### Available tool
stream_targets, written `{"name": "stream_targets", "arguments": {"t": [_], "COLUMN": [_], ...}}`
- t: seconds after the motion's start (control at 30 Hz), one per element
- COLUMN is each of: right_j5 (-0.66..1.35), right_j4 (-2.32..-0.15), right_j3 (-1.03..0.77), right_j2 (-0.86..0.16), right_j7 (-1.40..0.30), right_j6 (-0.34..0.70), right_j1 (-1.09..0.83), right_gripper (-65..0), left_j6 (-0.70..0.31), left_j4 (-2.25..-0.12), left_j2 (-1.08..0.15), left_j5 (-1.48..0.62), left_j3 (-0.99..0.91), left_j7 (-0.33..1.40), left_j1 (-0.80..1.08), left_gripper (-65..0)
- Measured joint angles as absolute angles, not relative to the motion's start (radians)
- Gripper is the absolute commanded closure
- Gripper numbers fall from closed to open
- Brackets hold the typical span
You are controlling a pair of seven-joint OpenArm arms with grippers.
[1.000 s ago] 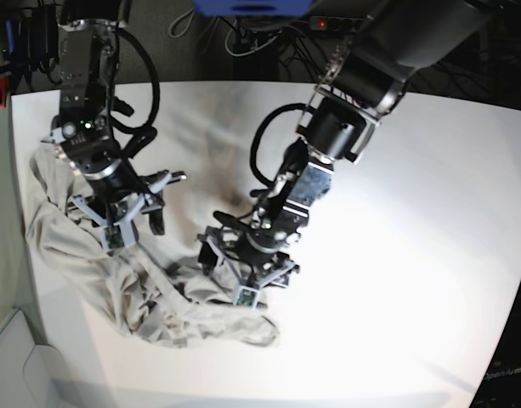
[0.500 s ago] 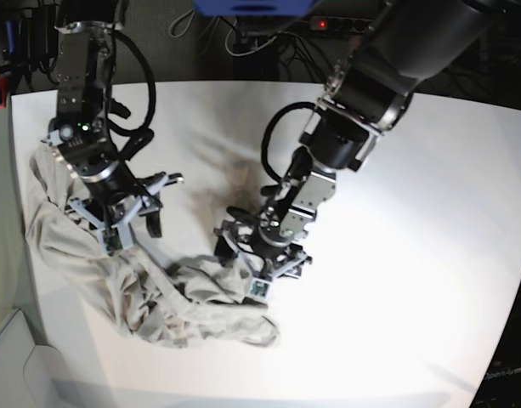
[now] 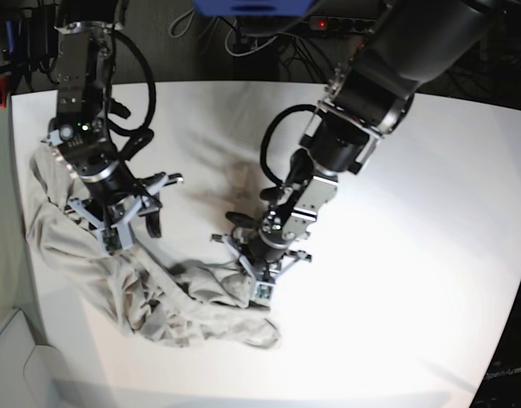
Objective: Layout the t-shirt on the table in an organized manner, then fold the t-shirt properly
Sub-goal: 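Grasp a fold of the t-shirt with the left gripper, then pull the held fabric with the left gripper away from the right gripper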
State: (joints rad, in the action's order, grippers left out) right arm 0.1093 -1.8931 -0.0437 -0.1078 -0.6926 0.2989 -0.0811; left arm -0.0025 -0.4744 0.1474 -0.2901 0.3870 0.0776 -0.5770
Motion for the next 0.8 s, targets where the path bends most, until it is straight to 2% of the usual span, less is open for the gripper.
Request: {"name": "stream_targets", "arguments": {"t": [0.03,0.2,0.27,0.37,0.63,0.73,0.8], "right_j5": [0.109,0.109,0.109,0.109,0.112,0.109,0.109], "right_j4": [-1.892,-1.890,-1.890,-1.888,-1.888,-1.887,-1.887], "right_j3": [-0.043,-0.043,-0.043,-0.045,-0.044,-0.046,-0.044], "right_j2": [-0.108,-0.108,-0.107,-0.108,-0.105,-0.105,-0.104], "right_j7": [-0.693,-0.692,-0.692,-0.688,-0.692,-0.694,-0.688], "right_j6": [0.299,0.299,0.299,0.299,0.299,0.299,0.299], "right_j1": [-0.081,-0.081,-0.081,-0.080,-0.059,-0.061,-0.059], "right_gripper": [-26.2,-26.2,-26.2,-26.2,-26.2,-26.2,-26.2], "left_j6": [-0.002,-0.001,-0.002,-0.003,-0.002,-0.002,-0.002], "left_j4": [-0.474,-0.555,-0.627,-0.819,-1.473,-1.613,-1.627], "left_j2": [0.147,0.144,0.145,0.097,-0.086,-0.138,-0.171], "left_j5": [-0.290,-0.289,-0.290,-0.296,-0.287,-0.282,-0.287], "left_j3": [0.387,0.382,0.382,0.370,0.119,0.022,-0.014], "left_j7": [0.078,0.120,0.200,0.313,0.659,0.724,0.754], "left_j1": [-0.577,-0.566,-0.566,-0.528,-0.422,-0.439,-0.451], "left_gripper": [-0.3,-0.7,-0.7,-0.7,-0.7,-0.7,-0.6]}}
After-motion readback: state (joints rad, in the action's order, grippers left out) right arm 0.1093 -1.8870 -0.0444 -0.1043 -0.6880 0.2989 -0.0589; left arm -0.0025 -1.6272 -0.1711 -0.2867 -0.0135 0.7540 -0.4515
